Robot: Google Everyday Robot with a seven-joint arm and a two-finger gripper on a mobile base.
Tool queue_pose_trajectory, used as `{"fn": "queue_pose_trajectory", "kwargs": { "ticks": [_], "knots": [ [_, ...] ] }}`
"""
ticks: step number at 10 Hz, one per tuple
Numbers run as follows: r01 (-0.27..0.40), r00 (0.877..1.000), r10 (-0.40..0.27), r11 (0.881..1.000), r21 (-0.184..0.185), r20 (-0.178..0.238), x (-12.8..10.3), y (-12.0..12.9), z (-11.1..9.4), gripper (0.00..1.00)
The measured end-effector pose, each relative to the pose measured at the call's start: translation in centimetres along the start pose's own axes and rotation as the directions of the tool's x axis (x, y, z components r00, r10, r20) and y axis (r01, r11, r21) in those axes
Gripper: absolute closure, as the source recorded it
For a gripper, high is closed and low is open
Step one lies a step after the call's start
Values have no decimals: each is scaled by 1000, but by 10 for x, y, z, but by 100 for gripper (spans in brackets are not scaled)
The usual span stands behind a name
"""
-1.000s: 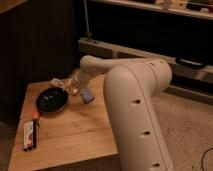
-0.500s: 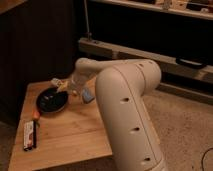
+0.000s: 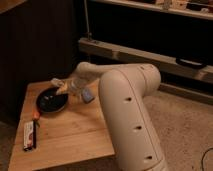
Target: Drag the ceramic bowl in a circle
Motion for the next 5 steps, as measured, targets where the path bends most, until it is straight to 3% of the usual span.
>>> {"fn": "queue_pose_trajectory", "kwargs": {
  "ticks": [2, 5],
  "knots": [
    [3, 1000, -3, 1000, 7, -4, -1, 2, 6, 41],
    [-7, 1000, 7, 1000, 26, -6, -6, 2, 12, 42]
  ]
}}
